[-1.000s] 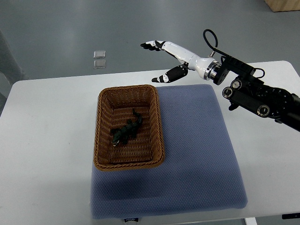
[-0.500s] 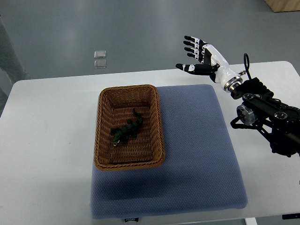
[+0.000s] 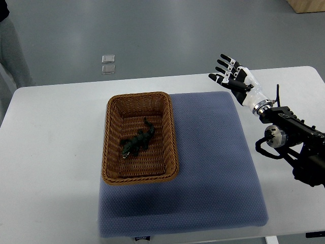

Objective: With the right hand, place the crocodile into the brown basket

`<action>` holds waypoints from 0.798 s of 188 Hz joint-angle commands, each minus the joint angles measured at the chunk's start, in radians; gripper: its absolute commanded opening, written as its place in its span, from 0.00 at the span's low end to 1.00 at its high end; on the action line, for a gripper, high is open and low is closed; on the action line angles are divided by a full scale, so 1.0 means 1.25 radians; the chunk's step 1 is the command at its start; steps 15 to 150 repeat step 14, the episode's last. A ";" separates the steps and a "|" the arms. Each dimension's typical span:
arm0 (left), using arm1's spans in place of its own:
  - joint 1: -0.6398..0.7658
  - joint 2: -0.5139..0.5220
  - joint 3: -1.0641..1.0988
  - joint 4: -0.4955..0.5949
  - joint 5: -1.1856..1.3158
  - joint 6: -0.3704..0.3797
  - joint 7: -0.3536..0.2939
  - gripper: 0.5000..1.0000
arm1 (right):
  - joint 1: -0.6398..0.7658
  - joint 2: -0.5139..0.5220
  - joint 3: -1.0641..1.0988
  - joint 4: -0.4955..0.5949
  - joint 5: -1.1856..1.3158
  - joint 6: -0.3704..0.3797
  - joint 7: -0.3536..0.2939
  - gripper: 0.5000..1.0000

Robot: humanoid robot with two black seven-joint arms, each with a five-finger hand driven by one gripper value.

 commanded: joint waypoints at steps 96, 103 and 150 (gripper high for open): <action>0.000 0.000 0.000 0.000 0.000 0.000 0.000 1.00 | -0.002 0.016 0.004 -0.002 0.000 -0.003 0.004 0.83; 0.000 0.000 0.000 0.000 0.000 0.000 0.000 1.00 | -0.002 0.016 0.004 -0.002 0.000 -0.003 0.004 0.83; 0.000 0.000 0.000 0.000 0.000 0.000 0.000 1.00 | -0.002 0.016 0.004 -0.002 0.000 -0.003 0.004 0.83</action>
